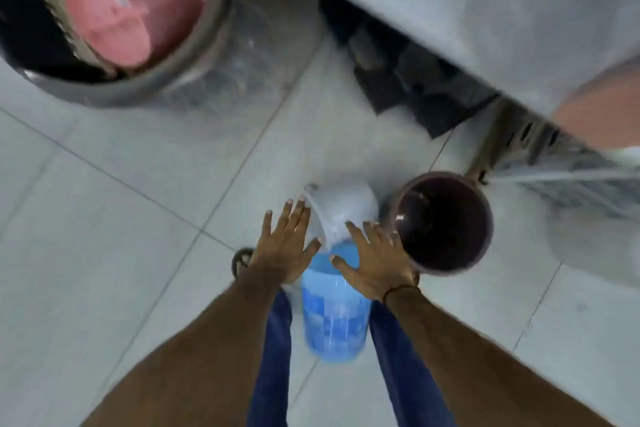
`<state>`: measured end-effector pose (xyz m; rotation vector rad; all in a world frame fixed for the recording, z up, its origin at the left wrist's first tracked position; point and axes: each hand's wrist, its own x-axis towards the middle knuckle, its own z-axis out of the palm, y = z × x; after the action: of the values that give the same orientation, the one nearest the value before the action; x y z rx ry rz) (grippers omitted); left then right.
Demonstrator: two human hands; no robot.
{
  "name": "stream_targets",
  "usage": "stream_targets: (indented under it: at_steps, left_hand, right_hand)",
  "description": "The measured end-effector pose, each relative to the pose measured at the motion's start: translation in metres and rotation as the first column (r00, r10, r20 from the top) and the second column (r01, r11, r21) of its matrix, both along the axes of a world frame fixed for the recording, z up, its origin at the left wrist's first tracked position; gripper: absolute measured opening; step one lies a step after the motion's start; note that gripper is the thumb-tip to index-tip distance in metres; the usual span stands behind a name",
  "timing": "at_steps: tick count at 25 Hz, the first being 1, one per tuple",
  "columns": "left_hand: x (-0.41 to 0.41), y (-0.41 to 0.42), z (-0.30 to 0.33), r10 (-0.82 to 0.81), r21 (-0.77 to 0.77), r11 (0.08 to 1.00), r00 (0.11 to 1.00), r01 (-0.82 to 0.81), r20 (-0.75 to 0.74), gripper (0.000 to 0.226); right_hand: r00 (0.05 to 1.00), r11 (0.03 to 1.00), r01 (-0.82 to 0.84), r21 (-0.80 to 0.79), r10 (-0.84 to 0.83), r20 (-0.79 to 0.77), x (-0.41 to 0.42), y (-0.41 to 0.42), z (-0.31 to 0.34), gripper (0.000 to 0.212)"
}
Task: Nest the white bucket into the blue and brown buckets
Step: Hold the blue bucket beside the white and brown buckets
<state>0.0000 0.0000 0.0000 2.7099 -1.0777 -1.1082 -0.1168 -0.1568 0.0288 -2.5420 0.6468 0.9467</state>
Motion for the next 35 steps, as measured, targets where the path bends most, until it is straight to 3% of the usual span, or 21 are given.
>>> stream_targets:
  at_steps: [1,4,7,9,13,17,20,23,28,32,35]
  left_hand:
    - [-0.022,0.010,-0.048,-0.023,0.054,0.998,0.996,0.027,-0.086,0.072]
    - [-0.061,0.021,-0.119,-0.024,0.094,0.995,0.980,0.043,-0.196,0.067]
    - [-0.095,0.026,-0.175,-0.121,0.011,0.992,0.971,0.126,-0.204,0.057]
    - [-0.112,0.033,-0.190,-0.152,-0.007,0.988,0.965,0.154,-0.212,0.047]
    - [-0.150,0.052,-0.166,-0.127,0.031,0.991,0.978,0.134,-0.165,0.027]
    - [-0.200,0.071,-0.109,-0.037,0.078,0.996,0.980,0.053,-0.195,0.016]
    - [-0.243,0.083,-0.081,-0.041,0.073,0.996,0.971,0.059,-0.234,0.011]
    - [-0.290,0.088,-0.087,-0.028,0.086,0.995,0.965,0.052,-0.261,0.010]
    - [-0.358,0.089,-0.134,0.016,0.116,0.993,0.944,0.024,-0.329,0.014]
    - [-0.392,0.088,-0.149,0.106,0.184,0.982,0.922,-0.039,-0.372,0.021]
    - [-0.396,0.089,-0.139,0.165,0.253,0.964,0.924,-0.078,-0.345,0.027]
  right_hand:
    - [0.994,0.997,0.019,0.073,-0.011,-0.111,-0.024,0.012,-0.048,0.083]
    - [0.965,0.994,-0.014,0.110,0.043,-0.257,-0.065,0.022,-0.124,0.081]
    - [0.956,0.978,-0.153,0.139,0.182,-0.231,-0.087,0.026,-0.183,0.068]
    - [0.960,0.973,-0.158,0.171,0.191,-0.203,-0.093,0.025,-0.199,0.053]
    - [0.936,0.951,-0.111,0.290,0.198,-0.292,-0.107,0.026,-0.186,0.041]
    - [0.880,0.911,-0.244,0.333,0.352,-0.320,-0.122,0.037,-0.141,0.040]
    - [0.804,0.848,-0.455,0.273,0.523,-0.283,-0.138,0.050,-0.117,0.029]
    - [0.664,0.721,-0.654,0.229,0.692,-0.281,-0.163,0.065,-0.119,0.010]
    - [0.542,0.601,-0.766,0.229,0.795,-0.274,-0.218,0.077,-0.162,0.009]
    - [0.496,0.562,-0.786,0.257,0.822,-0.279,-0.251,0.077,-0.175,0.019]
    - [0.509,0.592,-0.760,0.268,0.799,-0.320,-0.251,0.073,-0.161,0.023]
